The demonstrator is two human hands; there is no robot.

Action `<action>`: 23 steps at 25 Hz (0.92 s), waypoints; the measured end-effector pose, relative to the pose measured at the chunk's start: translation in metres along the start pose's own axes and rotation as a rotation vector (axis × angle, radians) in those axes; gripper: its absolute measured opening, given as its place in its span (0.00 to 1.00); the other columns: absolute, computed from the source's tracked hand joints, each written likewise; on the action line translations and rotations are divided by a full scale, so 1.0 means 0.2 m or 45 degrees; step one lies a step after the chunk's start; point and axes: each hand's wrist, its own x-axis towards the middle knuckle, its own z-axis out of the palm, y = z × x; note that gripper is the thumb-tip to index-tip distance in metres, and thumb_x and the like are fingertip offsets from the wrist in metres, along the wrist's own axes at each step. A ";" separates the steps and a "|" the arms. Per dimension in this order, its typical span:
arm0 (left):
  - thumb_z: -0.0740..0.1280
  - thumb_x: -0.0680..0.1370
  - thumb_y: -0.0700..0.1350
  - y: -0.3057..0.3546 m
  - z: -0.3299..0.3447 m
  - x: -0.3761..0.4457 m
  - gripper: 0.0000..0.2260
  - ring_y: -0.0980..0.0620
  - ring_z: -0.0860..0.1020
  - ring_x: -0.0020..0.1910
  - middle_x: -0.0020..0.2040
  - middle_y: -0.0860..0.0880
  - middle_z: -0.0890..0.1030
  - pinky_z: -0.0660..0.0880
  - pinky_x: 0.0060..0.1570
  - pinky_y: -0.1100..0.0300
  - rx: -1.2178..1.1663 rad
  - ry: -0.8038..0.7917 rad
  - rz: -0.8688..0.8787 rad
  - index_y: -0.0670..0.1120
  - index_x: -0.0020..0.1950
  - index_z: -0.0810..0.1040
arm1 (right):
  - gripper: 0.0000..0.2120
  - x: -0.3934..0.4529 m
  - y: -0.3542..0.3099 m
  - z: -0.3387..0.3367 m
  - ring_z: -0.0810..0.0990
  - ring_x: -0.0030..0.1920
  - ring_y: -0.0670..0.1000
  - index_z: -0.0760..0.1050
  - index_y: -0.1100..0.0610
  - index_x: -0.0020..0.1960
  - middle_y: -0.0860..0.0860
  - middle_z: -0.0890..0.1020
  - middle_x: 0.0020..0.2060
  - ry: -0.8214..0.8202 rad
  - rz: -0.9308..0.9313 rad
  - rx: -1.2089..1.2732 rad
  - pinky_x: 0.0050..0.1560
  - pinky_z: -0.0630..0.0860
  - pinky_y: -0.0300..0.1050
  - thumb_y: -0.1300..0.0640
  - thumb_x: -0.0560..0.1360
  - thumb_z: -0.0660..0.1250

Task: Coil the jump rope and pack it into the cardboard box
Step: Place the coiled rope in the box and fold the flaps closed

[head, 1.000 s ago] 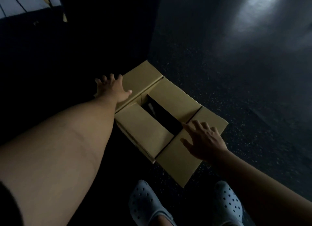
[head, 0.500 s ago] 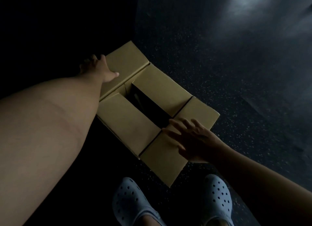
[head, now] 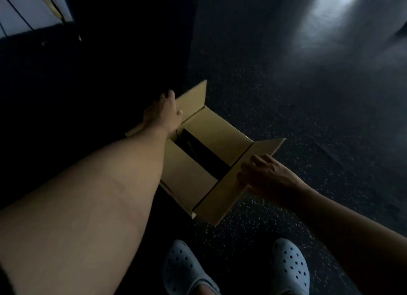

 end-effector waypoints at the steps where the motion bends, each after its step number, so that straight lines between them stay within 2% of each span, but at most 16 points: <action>1: 0.65 0.81 0.53 0.02 0.00 -0.03 0.21 0.38 0.78 0.62 0.67 0.41 0.76 0.75 0.52 0.46 -0.048 -0.038 0.042 0.45 0.71 0.69 | 0.16 0.05 0.02 -0.03 0.83 0.53 0.59 0.82 0.51 0.56 0.54 0.85 0.54 0.098 0.056 0.029 0.49 0.83 0.58 0.48 0.70 0.73; 3: 0.64 0.82 0.53 0.04 0.00 -0.07 0.14 0.41 0.79 0.56 0.61 0.43 0.78 0.73 0.46 0.51 -0.125 -0.132 0.157 0.46 0.62 0.73 | 0.19 0.17 0.03 -0.09 0.82 0.57 0.62 0.84 0.52 0.58 0.57 0.85 0.57 0.145 0.155 0.070 0.55 0.81 0.61 0.43 0.73 0.68; 4: 0.63 0.82 0.53 0.05 0.01 -0.10 0.12 0.43 0.79 0.53 0.59 0.44 0.77 0.72 0.45 0.52 -0.151 -0.178 0.212 0.46 0.59 0.74 | 0.23 0.23 0.03 -0.11 0.80 0.61 0.63 0.81 0.52 0.63 0.58 0.82 0.62 0.110 0.208 0.091 0.59 0.78 0.62 0.40 0.75 0.66; 6: 0.61 0.82 0.54 0.05 0.04 -0.14 0.11 0.47 0.78 0.51 0.58 0.46 0.77 0.75 0.46 0.52 -0.200 -0.279 0.264 0.48 0.57 0.76 | 0.30 0.36 0.02 -0.10 0.70 0.72 0.62 0.70 0.50 0.75 0.58 0.71 0.75 0.053 0.307 0.135 0.67 0.70 0.60 0.37 0.78 0.62; 7: 0.61 0.82 0.55 0.04 0.06 -0.14 0.12 0.48 0.78 0.52 0.58 0.47 0.76 0.77 0.49 0.52 -0.238 -0.328 0.268 0.49 0.57 0.77 | 0.32 0.43 0.02 -0.08 0.65 0.75 0.61 0.64 0.50 0.79 0.56 0.65 0.78 0.028 0.347 0.171 0.70 0.67 0.58 0.37 0.79 0.62; 9: 0.62 0.81 0.55 0.01 0.09 -0.16 0.13 0.49 0.78 0.54 0.58 0.47 0.77 0.78 0.54 0.49 -0.304 -0.398 0.293 0.49 0.57 0.80 | 0.36 0.54 0.02 -0.04 0.62 0.77 0.60 0.57 0.47 0.81 0.55 0.61 0.80 0.045 0.365 0.257 0.73 0.65 0.58 0.38 0.78 0.64; 11: 0.63 0.79 0.57 -0.01 0.13 -0.20 0.14 0.50 0.78 0.54 0.57 0.49 0.77 0.78 0.55 0.49 -0.325 -0.429 0.315 0.51 0.56 0.81 | 0.36 0.63 0.04 0.03 0.58 0.80 0.61 0.55 0.45 0.82 0.55 0.58 0.82 0.039 0.347 0.327 0.76 0.61 0.62 0.39 0.78 0.65; 14: 0.66 0.78 0.57 -0.03 0.20 -0.28 0.15 0.49 0.75 0.58 0.60 0.51 0.75 0.75 0.55 0.53 -0.167 -0.405 0.333 0.53 0.61 0.80 | 0.32 0.72 0.09 0.12 0.51 0.82 0.60 0.54 0.40 0.81 0.53 0.51 0.84 -0.110 0.314 0.442 0.78 0.54 0.68 0.42 0.81 0.63; 17: 0.68 0.78 0.56 -0.02 0.31 -0.34 0.14 0.47 0.74 0.61 0.61 0.50 0.77 0.74 0.55 0.52 -0.041 -0.303 0.361 0.53 0.60 0.82 | 0.27 0.79 0.10 0.18 0.50 0.83 0.58 0.57 0.38 0.80 0.50 0.53 0.84 -0.183 0.221 0.385 0.79 0.50 0.66 0.42 0.82 0.59; 20: 0.68 0.78 0.52 -0.01 0.40 -0.36 0.12 0.47 0.74 0.62 0.60 0.51 0.79 0.74 0.57 0.51 0.024 -0.185 0.317 0.54 0.60 0.82 | 0.26 0.85 0.12 0.22 0.57 0.80 0.55 0.62 0.37 0.78 0.49 0.59 0.82 -0.166 0.150 0.406 0.79 0.56 0.60 0.44 0.82 0.62; 22: 0.68 0.78 0.51 -0.01 0.44 -0.37 0.13 0.47 0.74 0.63 0.62 0.52 0.79 0.73 0.58 0.51 -0.004 -0.114 0.284 0.54 0.62 0.81 | 0.24 0.88 0.15 0.25 0.63 0.76 0.54 0.67 0.37 0.76 0.50 0.62 0.80 -0.152 0.107 0.463 0.70 0.69 0.50 0.45 0.81 0.64; 23: 0.69 0.78 0.51 -0.01 0.45 -0.38 0.14 0.47 0.73 0.64 0.62 0.52 0.78 0.72 0.59 0.51 -0.021 -0.107 0.269 0.53 0.63 0.81 | 0.23 0.88 0.16 0.27 0.65 0.74 0.52 0.69 0.37 0.75 0.49 0.62 0.79 -0.145 0.099 0.496 0.63 0.71 0.45 0.44 0.80 0.64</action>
